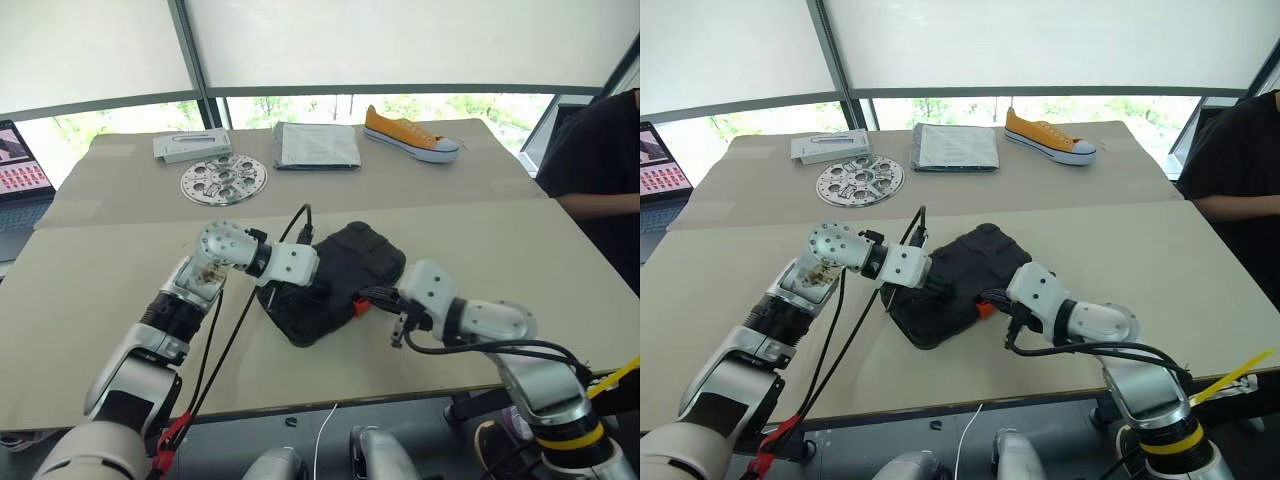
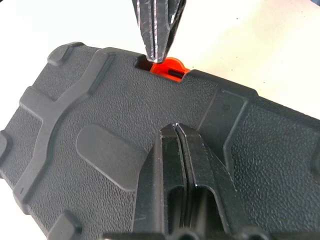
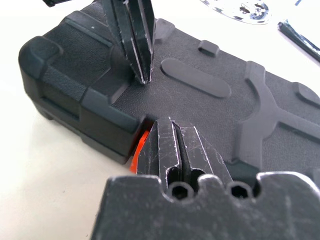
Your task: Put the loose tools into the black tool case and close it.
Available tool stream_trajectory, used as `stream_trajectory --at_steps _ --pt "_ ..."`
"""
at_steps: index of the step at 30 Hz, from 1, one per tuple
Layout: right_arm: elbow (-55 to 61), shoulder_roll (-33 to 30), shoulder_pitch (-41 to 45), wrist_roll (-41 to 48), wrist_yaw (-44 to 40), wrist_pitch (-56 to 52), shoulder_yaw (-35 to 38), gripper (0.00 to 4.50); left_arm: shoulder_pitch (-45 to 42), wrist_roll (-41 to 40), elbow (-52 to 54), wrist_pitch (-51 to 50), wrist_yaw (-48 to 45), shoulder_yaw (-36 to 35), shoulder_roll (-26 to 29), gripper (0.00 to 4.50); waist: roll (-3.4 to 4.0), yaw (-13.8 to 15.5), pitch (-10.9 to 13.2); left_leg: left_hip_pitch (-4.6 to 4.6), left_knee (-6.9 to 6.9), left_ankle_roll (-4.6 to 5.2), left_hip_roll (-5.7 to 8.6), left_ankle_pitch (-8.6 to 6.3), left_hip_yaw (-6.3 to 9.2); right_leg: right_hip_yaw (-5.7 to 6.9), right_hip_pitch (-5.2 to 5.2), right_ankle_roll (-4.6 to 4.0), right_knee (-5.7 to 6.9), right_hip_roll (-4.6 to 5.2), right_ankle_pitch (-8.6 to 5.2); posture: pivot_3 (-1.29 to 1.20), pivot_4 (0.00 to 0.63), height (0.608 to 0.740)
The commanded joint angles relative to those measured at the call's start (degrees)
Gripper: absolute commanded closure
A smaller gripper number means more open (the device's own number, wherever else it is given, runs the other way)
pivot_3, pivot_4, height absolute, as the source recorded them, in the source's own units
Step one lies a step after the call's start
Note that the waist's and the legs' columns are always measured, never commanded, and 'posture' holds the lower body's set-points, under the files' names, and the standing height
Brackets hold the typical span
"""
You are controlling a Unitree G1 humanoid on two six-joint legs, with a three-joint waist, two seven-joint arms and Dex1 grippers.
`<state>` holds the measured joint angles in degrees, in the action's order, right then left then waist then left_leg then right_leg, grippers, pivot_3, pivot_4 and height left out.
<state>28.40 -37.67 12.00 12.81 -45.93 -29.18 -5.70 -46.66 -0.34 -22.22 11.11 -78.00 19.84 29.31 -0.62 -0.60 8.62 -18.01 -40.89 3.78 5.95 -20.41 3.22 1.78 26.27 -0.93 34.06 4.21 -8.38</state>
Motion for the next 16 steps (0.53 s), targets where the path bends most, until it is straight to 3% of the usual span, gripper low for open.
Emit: stream_trajectory --at_steps 1,5,10,13,16 --pt "4.6 -6.2 -3.1 10.5 -7.7 -4.6 10.4 3.03 6.1 -3.5 2.8 -12.3 -2.1 -3.1 5.4 3.10 0.01 -0.2 0.0 0.02 0.01 0.00 -0.01 0.00 0.00 -0.02 0.00 0.00 -0.01 -0.01 0.00 0.00 0.150 0.739" --pt "2.2 -15.5 -5.6 22.6 -18.1 -10.3 22.8 1.67 14.6 -15.2 16.0 -29.4 -3.9 -13.3 15.6 1.76 0.06 -0.8 0.0 0.14 0.17 0.02 -0.04 -0.03 0.00 -0.38 0.10 -0.01 -0.01 -0.29 -0.01 0.00 0.150 0.739" --pt "-7.2 -25.1 -4.4 27.2 -28.3 -11.0 29.3 0.09 30.1 -28.9 30.1 -47.2 -4.6 -30.5 28.7 0.04 0.01 -0.3 0.3 0.23 0.19 0.09 -0.14 -0.11 -0.01 -0.63 0.09 0.01 -0.02 -0.49 -0.03 0.00 0.150 0.739" --pt "-13.3 -27.7 -0.9 27.0 -32.0 -8.7 28.6 0.09 38.6 -32.9 35.3 -51.8 -2.7 -40.1 30.9 0.04 0.00 0.2 0.4 0.20 0.18 0.15 -0.14 -0.15 -0.06 -0.67 0.10 0.01 -0.05 -0.53 -0.04 0.00 0.150 0.739" --pt "-17.1 -27.7 2.9 27.8 -32.8 -9.4 26.9 0.09 43.9 -34.2 38.7 -52.6 -0.9 -45.1 30.8 0.04 0.03 0.8 0.5 0.15 0.18 0.14 -0.12 -0.17 -0.06 -0.59 0.10 0.01 -0.09 -0.41 -0.04 0.00 0.150 0.739"
